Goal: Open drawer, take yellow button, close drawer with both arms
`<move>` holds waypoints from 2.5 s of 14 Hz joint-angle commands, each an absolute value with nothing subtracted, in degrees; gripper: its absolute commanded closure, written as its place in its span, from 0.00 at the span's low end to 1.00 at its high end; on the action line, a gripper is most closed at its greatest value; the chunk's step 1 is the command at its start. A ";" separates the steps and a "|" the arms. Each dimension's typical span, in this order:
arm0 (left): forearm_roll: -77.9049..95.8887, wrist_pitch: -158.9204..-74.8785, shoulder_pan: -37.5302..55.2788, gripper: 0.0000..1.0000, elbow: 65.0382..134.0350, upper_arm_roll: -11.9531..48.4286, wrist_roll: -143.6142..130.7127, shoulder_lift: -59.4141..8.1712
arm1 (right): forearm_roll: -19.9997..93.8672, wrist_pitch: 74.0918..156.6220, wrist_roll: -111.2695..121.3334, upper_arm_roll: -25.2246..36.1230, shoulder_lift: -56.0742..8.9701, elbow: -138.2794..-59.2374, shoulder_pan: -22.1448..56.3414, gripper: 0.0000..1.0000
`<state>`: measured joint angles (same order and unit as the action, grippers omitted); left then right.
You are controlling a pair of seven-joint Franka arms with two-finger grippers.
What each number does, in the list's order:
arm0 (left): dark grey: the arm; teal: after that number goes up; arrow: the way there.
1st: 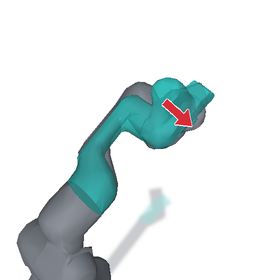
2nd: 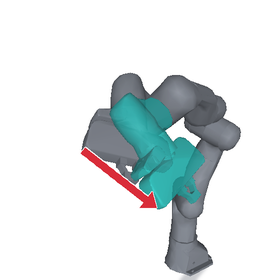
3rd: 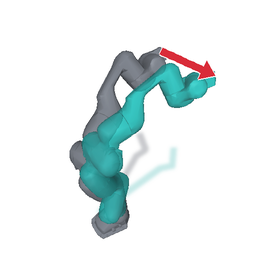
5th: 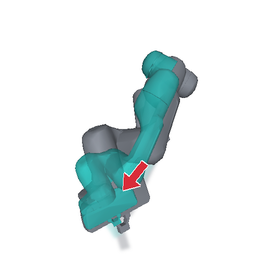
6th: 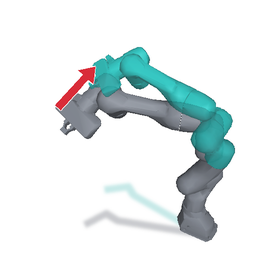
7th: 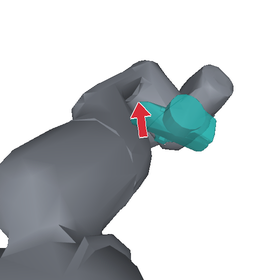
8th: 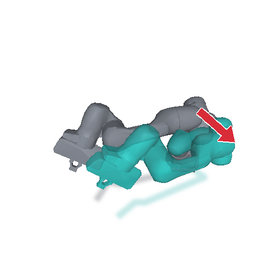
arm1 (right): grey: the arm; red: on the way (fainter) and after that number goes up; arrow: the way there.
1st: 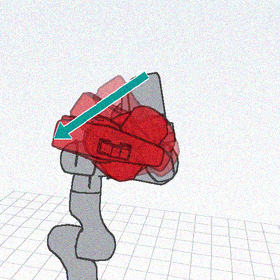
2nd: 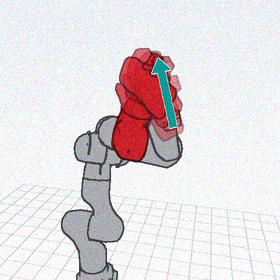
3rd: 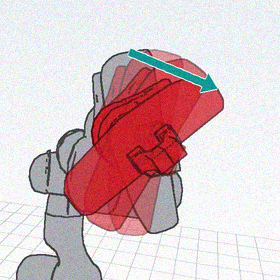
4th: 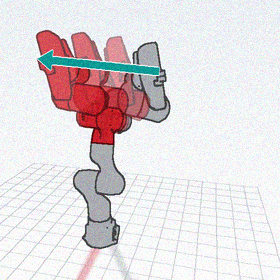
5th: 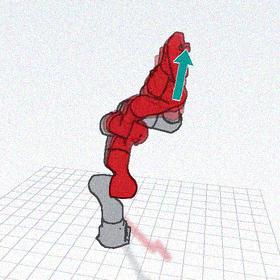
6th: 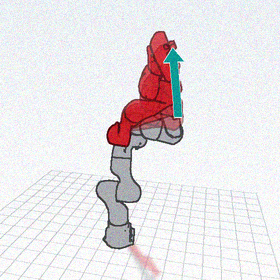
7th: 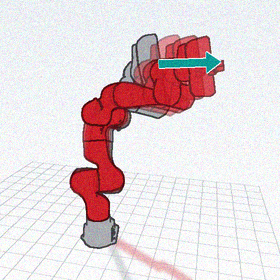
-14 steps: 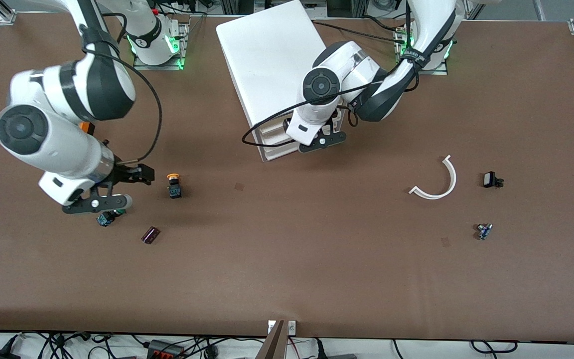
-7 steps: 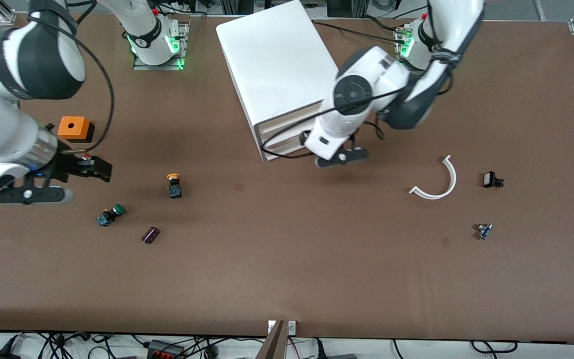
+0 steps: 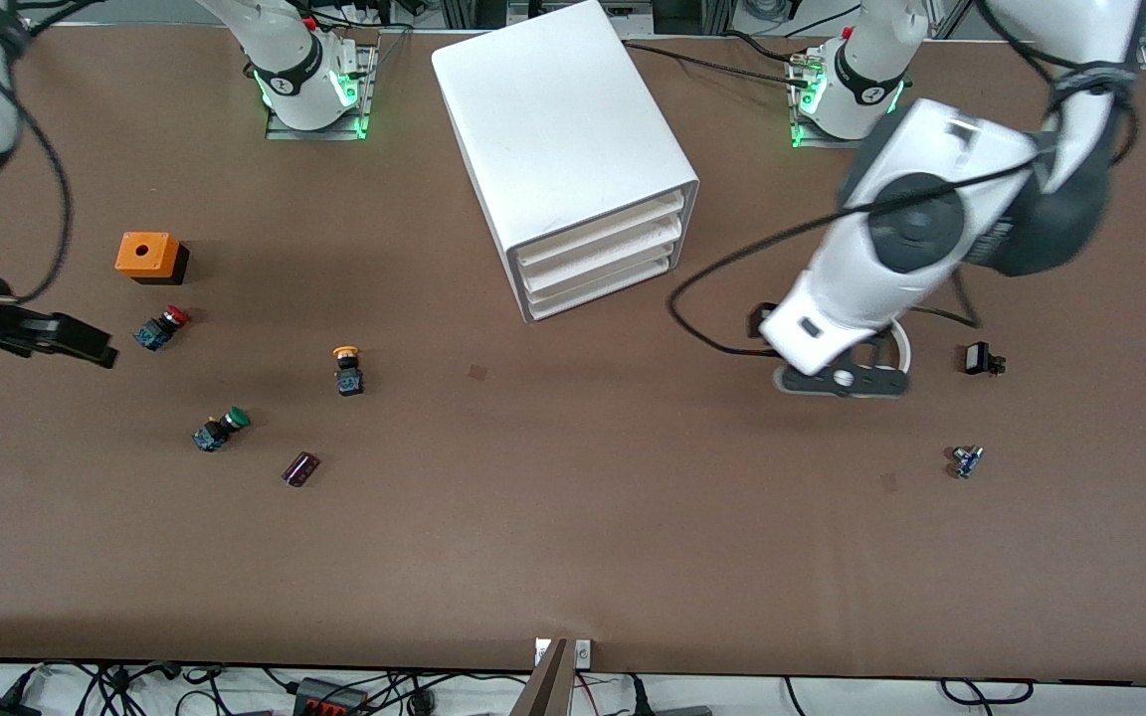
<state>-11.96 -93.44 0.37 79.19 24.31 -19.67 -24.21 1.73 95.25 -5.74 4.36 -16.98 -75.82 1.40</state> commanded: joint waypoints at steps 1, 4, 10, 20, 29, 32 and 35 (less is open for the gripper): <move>-11.43 -91.76 -2.10 0.00 79.36 21.02 -7.69 -19.62 | 2.64 94.75 -2.05 1.24 -13.89 -77.60 -3.06 0.00; -3.81 -92.28 -2.02 0.00 82.69 12.07 5.23 -13.47 | 1.76 95.62 3.42 0.09 -12.84 -78.74 -5.10 0.00; -2.55 -101.58 -1.32 0.00 96.49 4.84 12.57 0.96 | -1.23 96.15 1.41 0.09 -8.63 -85.67 -3.61 0.00; -0.09 -96.16 0.26 0.00 98.44 3.16 10.37 3.61 | -1.41 100.19 2.37 0.09 -1.59 -97.11 -3.69 0.00; -0.09 -95.01 0.26 0.00 95.36 3.87 10.37 1.93 | -1.32 96.94 3.69 0.09 -1.23 -96.59 -3.60 0.00; -0.17 -95.01 0.44 0.00 95.27 3.95 10.37 1.76 | -1.23 96.77 3.43 0.18 -0.62 -96.94 -3.60 0.00; -0.09 -95.01 0.35 0.00 95.19 3.96 10.72 1.58 | -1.23 96.77 0.88 0.09 -0.18 -97.47 -3.52 0.00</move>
